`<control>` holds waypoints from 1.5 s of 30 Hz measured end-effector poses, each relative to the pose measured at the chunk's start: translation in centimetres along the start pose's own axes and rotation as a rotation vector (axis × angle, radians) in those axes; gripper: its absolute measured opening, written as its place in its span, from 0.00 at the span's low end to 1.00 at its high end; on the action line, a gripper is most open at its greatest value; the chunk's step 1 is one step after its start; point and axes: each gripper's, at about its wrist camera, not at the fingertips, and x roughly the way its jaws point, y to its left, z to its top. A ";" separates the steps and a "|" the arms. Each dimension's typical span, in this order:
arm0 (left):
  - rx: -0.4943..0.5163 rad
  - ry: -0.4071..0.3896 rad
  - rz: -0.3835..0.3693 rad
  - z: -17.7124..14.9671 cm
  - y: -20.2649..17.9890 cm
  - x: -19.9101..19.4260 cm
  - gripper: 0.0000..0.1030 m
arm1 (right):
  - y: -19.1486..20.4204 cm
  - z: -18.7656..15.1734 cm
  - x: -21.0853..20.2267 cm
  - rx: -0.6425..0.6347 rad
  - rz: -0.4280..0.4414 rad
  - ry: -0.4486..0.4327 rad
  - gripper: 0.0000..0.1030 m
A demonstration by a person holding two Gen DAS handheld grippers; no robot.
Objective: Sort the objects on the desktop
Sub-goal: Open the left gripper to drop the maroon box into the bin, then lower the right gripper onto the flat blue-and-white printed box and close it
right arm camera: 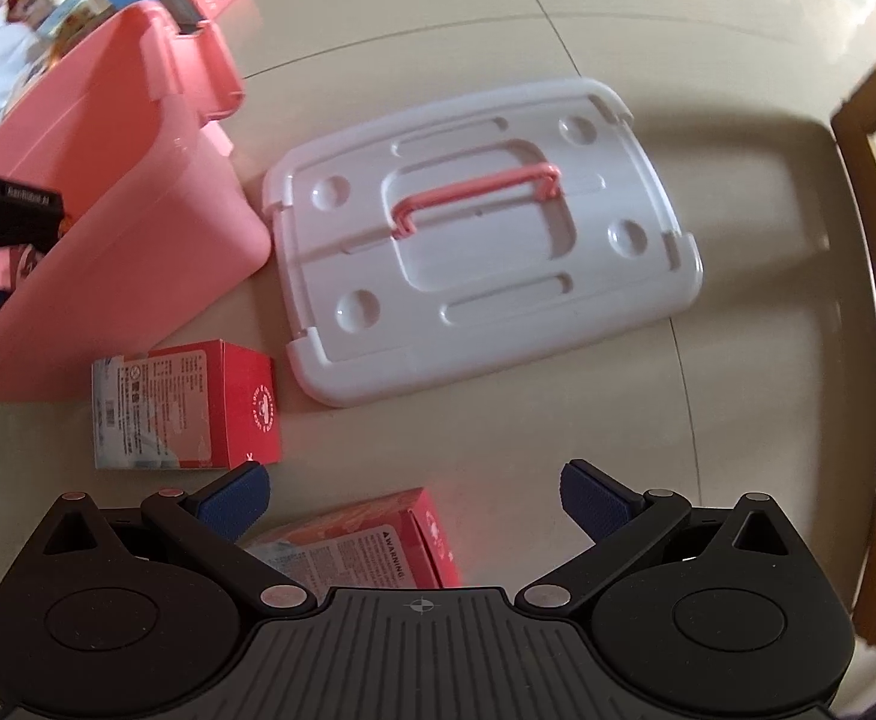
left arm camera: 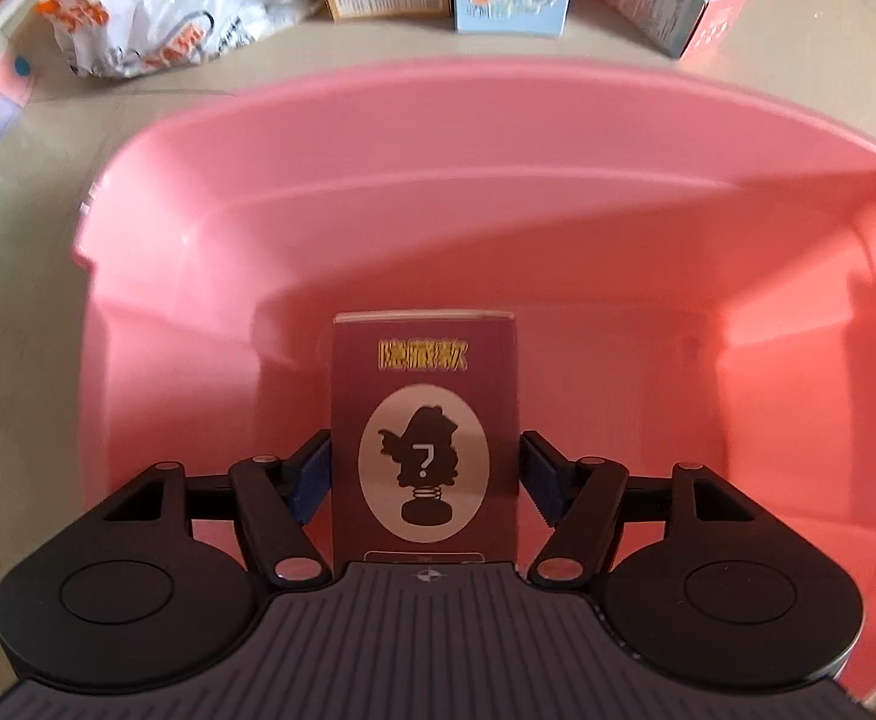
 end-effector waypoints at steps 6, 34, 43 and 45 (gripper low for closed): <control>-0.012 -0.079 -0.002 0.7 0.7 -4.5 0.80 | 0.1 -0.1 -0.2 -0.074 0.018 -0.024 1.00; 0.091 -0.084 -0.225 -10.9 5.4 -20.1 0.93 | 6.5 -11.0 0.9 -1.521 0.080 0.086 0.82; 0.052 -0.029 -0.253 -12.2 6.1 -20.3 0.93 | 7.9 -11.1 2.9 -1.709 0.095 0.088 0.82; 0.012 0.000 -0.282 -12.3 6.6 -20.1 0.93 | 8.2 -11.1 3.3 -1.723 0.115 0.103 0.82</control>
